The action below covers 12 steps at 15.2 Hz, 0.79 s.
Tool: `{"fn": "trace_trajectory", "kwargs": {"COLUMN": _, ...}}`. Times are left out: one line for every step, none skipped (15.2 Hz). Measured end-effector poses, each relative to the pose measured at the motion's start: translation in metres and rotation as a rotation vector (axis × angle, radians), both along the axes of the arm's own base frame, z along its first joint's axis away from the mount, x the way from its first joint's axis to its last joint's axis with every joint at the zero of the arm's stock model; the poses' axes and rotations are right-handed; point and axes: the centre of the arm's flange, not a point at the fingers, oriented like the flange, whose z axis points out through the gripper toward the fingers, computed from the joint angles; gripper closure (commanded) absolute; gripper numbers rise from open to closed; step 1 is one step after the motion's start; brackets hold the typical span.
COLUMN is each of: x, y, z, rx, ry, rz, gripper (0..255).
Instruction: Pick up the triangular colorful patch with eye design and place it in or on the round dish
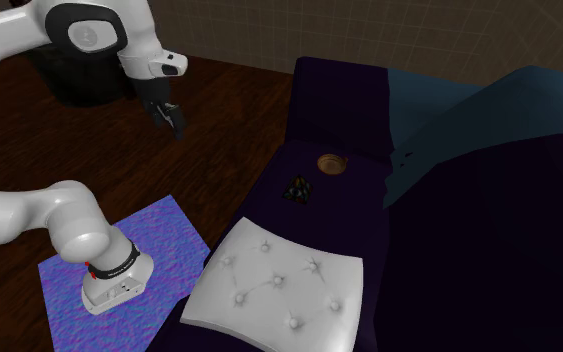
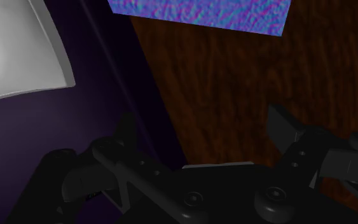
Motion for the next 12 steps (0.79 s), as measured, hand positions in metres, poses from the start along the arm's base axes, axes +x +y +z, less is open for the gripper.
{"fn": "trace_trajectory", "kwargs": {"x": 0.000, "y": 0.000, "z": 0.000, "rx": 0.000, "ry": 0.000, "rz": 0.000, "gripper": 0}}
{"fn": "trace_trajectory", "kwargs": {"x": 0.003, "y": -0.004, "z": -0.003, "rx": 0.003, "ry": -0.006, "rz": 0.002, "gripper": 0}}
{"fn": "trace_trajectory", "kwargs": {"x": 0.006, "y": -0.011, "z": -0.010, "rx": 0.008, "ry": -0.017, "rz": 0.006, "gripper": 0}}
{"fn": "trace_trajectory", "kwargs": {"x": 0.009, "y": -0.019, "z": -0.017, "rx": 0.014, "ry": -0.031, "rz": 0.010, "gripper": 0}}
{"fn": "trace_trajectory", "kwargs": {"x": 0.013, "y": -0.026, "z": -0.025, "rx": 0.020, "ry": -0.045, "rz": 0.015, "gripper": 0}}
{"fn": "trace_trajectory", "kwargs": {"x": 0.020, "y": -0.034, "z": -0.034, "rx": 0.027, "ry": -0.059, "rz": 0.020, "gripper": 0}}
{"fn": "trace_trajectory", "kwargs": {"x": 0.024, "y": -0.044, "z": -0.043, "rx": 0.033, "ry": -0.075, "rz": 0.025, "gripper": 0}}
{"fn": "trace_trajectory", "kwargs": {"x": 0.028, "y": -0.052, "z": -0.052, "rx": 0.040, "ry": -0.090, "rz": 0.030, "gripper": 0}}
{"fn": "trace_trajectory", "kwargs": {"x": 0.035, "y": -0.058, "z": -0.059, "rx": 0.047, "ry": -0.106, "rz": 0.035, "gripper": 0}}
{"fn": "trace_trajectory", "kwargs": {"x": 0.040, "y": -0.064, "z": -0.066, "rx": 0.054, "ry": -0.122, "rz": 0.041, "gripper": 0}}
{"fn": "trace_trajectory", "kwargs": {"x": 0.044, "y": -0.075, "z": -0.073, "rx": 0.060, "ry": -0.138, "rz": 0.045, "gripper": 0}}
{"fn": "trace_trajectory", "kwargs": {"x": 0.050, "y": -0.083, "z": -0.084, "rx": 0.067, "ry": -0.153, "rz": 0.051, "gripper": 0}}
